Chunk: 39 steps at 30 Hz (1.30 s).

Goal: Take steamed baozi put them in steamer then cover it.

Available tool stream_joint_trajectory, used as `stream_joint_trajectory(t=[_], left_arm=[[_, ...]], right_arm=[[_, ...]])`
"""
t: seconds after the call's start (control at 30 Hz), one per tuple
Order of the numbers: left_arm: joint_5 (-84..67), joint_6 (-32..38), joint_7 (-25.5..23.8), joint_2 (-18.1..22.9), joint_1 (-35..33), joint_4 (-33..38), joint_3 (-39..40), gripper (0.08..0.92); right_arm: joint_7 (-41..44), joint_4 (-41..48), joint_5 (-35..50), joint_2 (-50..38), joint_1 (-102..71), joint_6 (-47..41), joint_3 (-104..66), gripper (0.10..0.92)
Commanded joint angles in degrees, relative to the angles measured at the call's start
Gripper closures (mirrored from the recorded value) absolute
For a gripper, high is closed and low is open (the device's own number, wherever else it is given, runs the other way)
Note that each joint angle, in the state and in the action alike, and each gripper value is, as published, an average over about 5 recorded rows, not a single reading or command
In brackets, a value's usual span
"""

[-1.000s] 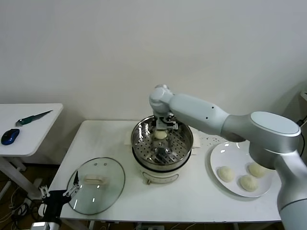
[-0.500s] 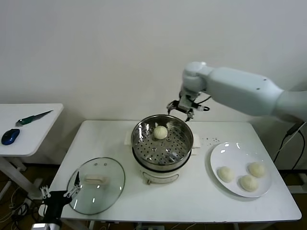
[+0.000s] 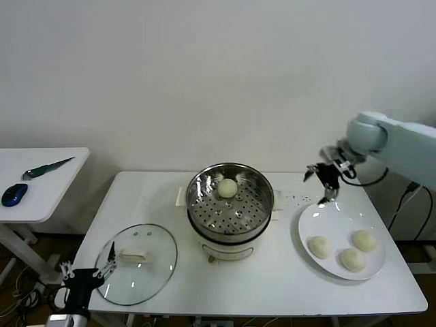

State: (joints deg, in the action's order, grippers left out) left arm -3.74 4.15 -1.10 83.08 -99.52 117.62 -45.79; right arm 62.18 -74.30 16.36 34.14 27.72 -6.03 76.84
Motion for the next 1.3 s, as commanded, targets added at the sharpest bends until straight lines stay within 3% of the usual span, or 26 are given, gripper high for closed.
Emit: stream_joint_trajectory(t=[0.03, 0.27, 0.93, 1.2, 1.3], left_arm=[[0.6, -0.11, -0.04, 0.02, 0.18, 0.07, -0.29, 0.177], [0.62, -0.07, -0.02, 0.08, 0.12, -0.38, -0.47, 0.177], [1.05, 0.16, 0.0, 0.23, -0.02, -0.95, -0.36, 0.177], [1.09, 0.27, 0.03, 0.25, -0.2, -0.99, -0.34, 0.177], [1.06, 0.27, 0.04, 0.27, -0.29, -0.9, -0.32, 0.177]], right_arm=[[-0.26, 0.76, -5.03, -6.34, -23.8, -5.41, -16.91, 0.203], [-0.48, 3.6, -8.79, -2.75, -28.95, -4.73, -21.15, 0.203], [-0.5, 7.79, -9.5, 1.82, -29.73, -3.83, -23.46, 0.206], [0.04, 7.73, -9.13, 1.47, -28.69, -3.37, -22.88, 0.351], [0.03, 7.26, -8.36, 0.88, -26.99, -3.12, -21.8, 0.369]])
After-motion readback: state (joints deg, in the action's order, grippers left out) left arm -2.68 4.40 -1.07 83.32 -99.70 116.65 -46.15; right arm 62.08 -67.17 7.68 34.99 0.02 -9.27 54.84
